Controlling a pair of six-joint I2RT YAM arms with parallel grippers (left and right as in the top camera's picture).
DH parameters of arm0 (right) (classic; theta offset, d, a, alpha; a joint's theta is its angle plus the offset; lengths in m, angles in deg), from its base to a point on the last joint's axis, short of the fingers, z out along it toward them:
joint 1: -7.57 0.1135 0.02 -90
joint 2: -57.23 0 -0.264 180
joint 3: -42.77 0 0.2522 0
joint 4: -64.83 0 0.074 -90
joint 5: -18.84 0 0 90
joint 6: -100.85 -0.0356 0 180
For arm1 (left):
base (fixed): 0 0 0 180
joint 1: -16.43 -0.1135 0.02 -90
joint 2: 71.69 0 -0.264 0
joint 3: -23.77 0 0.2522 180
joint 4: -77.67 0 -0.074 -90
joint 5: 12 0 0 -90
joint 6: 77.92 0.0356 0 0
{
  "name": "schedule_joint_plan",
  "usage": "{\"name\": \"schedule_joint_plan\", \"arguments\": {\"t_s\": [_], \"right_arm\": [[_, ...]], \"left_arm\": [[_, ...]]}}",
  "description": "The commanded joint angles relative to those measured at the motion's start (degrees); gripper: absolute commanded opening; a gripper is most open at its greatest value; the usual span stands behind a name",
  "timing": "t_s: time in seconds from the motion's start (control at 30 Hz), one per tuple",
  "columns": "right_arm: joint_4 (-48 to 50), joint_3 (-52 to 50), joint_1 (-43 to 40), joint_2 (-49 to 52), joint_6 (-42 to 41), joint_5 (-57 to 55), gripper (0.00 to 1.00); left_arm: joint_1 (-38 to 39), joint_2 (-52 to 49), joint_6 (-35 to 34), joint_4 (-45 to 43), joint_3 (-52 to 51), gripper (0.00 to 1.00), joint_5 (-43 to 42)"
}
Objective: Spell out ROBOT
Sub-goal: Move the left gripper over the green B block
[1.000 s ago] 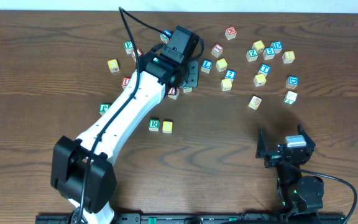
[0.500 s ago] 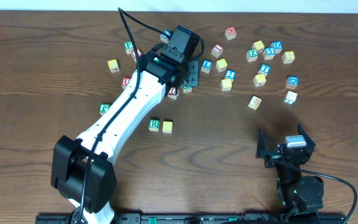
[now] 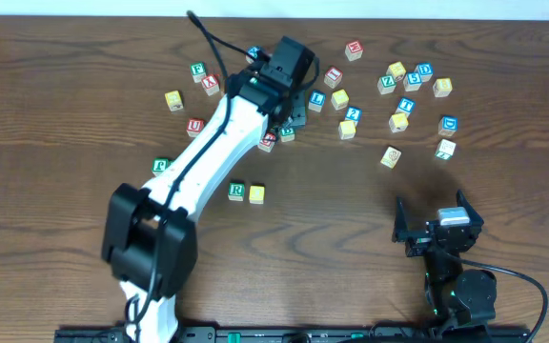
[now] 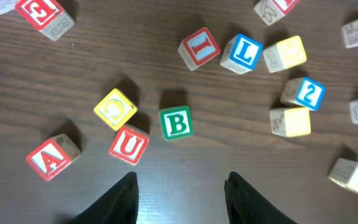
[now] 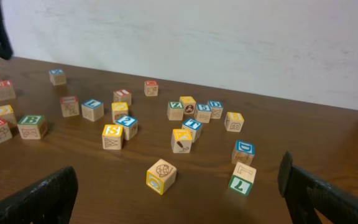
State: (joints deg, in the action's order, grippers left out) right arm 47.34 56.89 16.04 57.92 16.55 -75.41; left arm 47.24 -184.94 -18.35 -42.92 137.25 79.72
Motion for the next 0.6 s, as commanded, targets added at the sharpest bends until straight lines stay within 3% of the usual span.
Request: {"name": "schedule_joint_plan", "arguments": {"t_s": [0.0, 0.1, 0.2, 0.57], "right_arm": [[-0.2, 0.0, -0.2, -0.3, 0.6, 0.2, 0.99], [-0.2, 0.0, -0.2, -0.3, 0.6, 0.2, 0.99], [-0.2, 0.0, -0.2, -0.3, 0.6, 0.2, 0.99], [-0.2, 0.0, -0.2, -0.3, 0.6, 0.2, 0.99]], "left_arm": [[-0.2, -4.4, -0.3, 3.2, 6.8, 0.45, 2.5], [-0.2, -7.0, -0.3, 5.2, 10.3, 0.46, 2.9], [-0.2, -9.0, -0.3, 5.3, 11.3, 0.56, 2.8], [-0.1, -14.3, -0.5, 5.5, 11.3, 0.56, 2.8]]}}
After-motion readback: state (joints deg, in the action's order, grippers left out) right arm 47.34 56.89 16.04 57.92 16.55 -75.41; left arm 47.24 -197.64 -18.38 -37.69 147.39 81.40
